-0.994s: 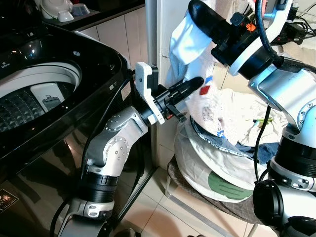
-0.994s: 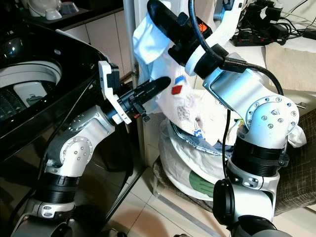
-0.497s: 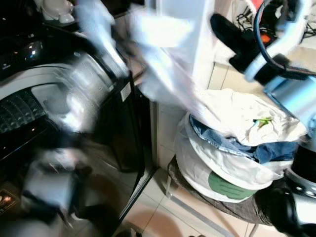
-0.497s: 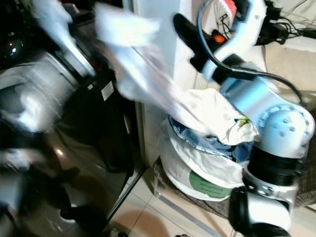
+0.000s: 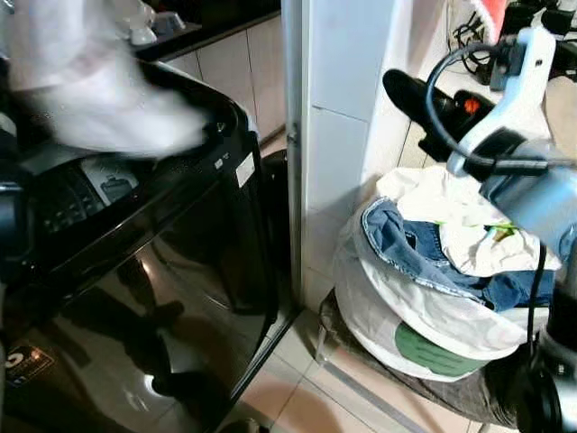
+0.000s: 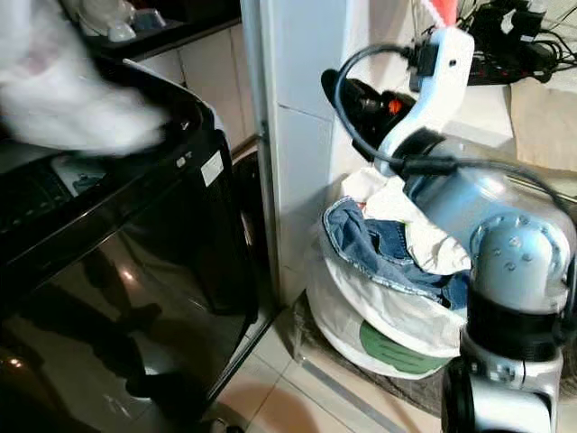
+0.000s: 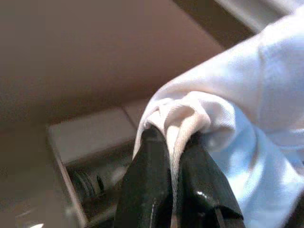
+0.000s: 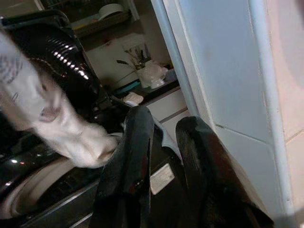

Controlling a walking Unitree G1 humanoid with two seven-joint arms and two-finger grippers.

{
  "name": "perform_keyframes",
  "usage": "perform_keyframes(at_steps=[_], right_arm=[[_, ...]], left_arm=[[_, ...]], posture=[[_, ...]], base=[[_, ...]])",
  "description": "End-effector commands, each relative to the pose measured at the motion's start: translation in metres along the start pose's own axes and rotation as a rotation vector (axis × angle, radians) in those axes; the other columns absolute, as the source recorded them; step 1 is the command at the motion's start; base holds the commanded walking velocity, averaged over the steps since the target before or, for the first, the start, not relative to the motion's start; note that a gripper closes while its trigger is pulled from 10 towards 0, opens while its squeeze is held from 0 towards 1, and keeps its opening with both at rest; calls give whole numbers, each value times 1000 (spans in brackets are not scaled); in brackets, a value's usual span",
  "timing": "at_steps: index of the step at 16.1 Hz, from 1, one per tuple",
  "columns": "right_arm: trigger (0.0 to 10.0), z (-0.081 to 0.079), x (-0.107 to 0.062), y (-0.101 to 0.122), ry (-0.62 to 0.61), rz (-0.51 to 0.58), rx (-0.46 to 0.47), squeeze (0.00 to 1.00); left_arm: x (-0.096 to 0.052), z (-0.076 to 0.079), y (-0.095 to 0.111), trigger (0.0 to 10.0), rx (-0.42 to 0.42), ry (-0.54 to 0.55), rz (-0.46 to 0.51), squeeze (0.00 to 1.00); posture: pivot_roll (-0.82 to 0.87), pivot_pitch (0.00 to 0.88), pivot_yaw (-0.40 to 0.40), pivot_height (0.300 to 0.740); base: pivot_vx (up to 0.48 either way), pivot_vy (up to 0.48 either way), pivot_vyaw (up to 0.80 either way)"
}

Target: Clothes washing

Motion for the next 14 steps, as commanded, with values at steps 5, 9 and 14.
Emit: perform_keyframes(at_steps=[5, 9, 14], right_arm=[[10000, -28, -10, -51, 148, -233, -176, 0], [10000, -51, -25, -80, 299, -363, -258, 0], [10000, -54, -30, -90, 352, -416, -282, 0]], left_arm=[[-58, 94, -117, 10000, 105, -508, -519, 0], [-85, 74, -156, 10000, 240, -555, -696, 1000], [-111, 49, -178, 10000, 246, -669, -833, 1000]], posture=[[-63, 0, 99, 740], [-63, 0, 90, 740], [-49, 0, 75, 740]], base=[[0, 0, 0], [0, 0, 0], [0, 0, 0]])
Point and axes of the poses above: a point about 5 cm out from each wrist's last joint towards the gripper, its own x axis pointing out of the wrist towards the gripper, its own y axis along the axis of the wrist's last joint, z = x × y, the point moved 6 cm from there along x, pointing out of the wrist towards the gripper, and after that the axes turned 3 degrees about x, right-handed, at the moved point
